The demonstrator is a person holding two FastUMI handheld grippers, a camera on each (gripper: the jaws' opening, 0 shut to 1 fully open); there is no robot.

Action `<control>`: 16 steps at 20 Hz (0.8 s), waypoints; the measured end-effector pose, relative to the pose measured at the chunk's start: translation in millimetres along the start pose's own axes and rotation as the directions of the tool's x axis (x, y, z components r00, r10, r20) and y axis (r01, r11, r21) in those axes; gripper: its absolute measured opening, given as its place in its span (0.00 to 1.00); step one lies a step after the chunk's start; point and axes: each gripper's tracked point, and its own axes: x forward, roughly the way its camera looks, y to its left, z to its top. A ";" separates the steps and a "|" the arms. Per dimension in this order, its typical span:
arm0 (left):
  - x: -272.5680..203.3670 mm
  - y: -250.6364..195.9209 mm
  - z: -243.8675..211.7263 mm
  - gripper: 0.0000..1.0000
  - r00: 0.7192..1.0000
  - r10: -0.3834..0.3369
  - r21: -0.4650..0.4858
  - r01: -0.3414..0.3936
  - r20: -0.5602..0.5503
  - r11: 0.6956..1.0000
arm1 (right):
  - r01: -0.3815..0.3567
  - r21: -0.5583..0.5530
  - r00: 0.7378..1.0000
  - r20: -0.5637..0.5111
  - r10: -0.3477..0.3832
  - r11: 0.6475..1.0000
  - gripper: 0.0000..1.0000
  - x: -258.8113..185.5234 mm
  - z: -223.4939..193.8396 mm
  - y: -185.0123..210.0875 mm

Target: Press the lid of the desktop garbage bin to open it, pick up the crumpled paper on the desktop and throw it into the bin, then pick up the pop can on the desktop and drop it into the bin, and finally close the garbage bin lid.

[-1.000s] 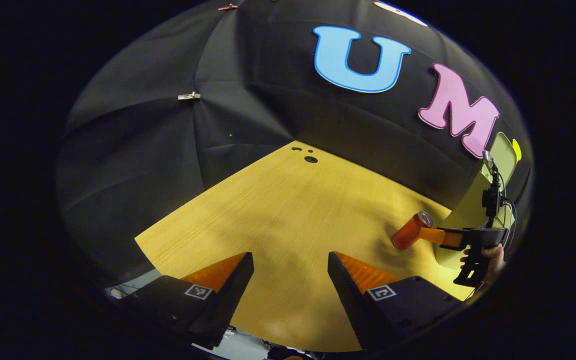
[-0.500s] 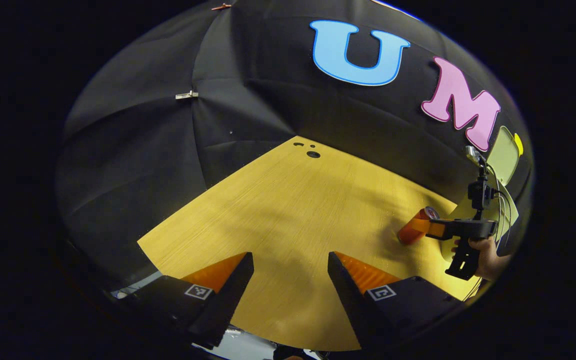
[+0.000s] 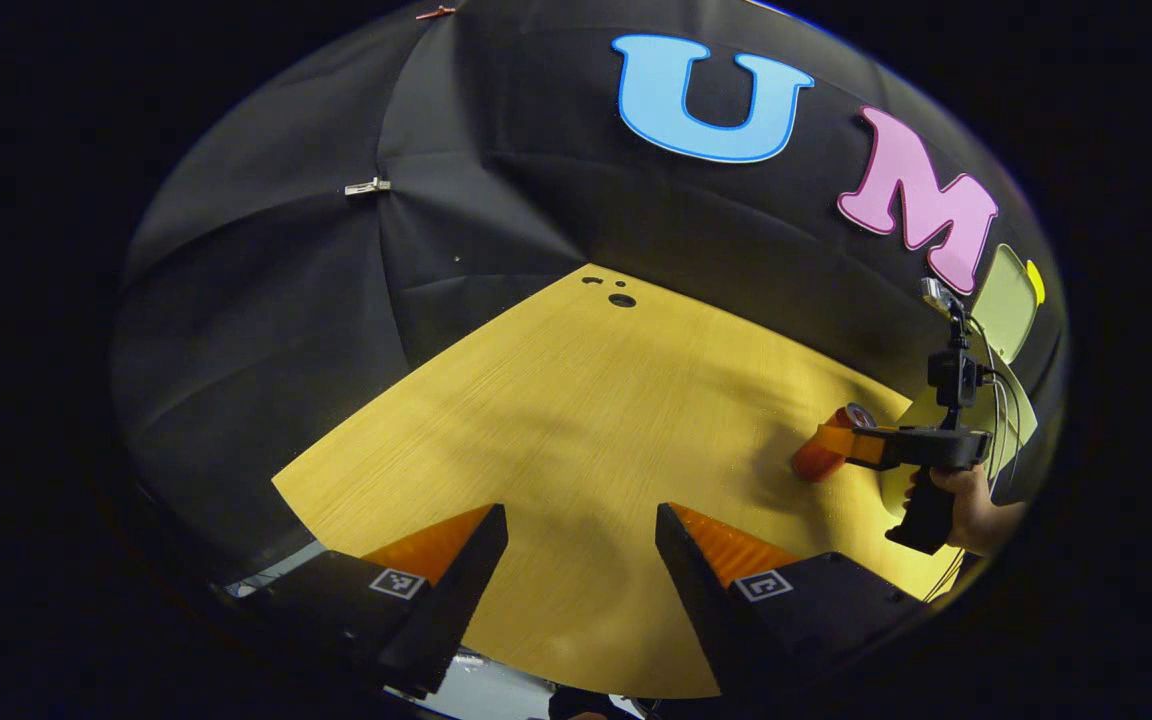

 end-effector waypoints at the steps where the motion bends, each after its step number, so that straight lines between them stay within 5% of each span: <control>1: 0.3 -1.8 1.2 0.96 1.000 -0.003 0.003 0.003 0.004 1.000 | -0.004 -0.011 1.000 0.006 0.004 1.000 0.83 -3.9 0.8 1.6; 9: -0.2 -15.9 0.8 0.96 0.998 -0.055 0.018 0.055 0.020 0.998 | -0.031 -0.035 0.993 0.114 0.035 0.999 0.83 -59.3 47.9 5.0; 16: 0.8 -41.0 -7.0 0.96 0.991 -0.130 0.097 0.128 0.012 0.987 | -0.006 -0.095 0.956 0.290 0.034 0.995 0.83 -134.8 121.8 -3.5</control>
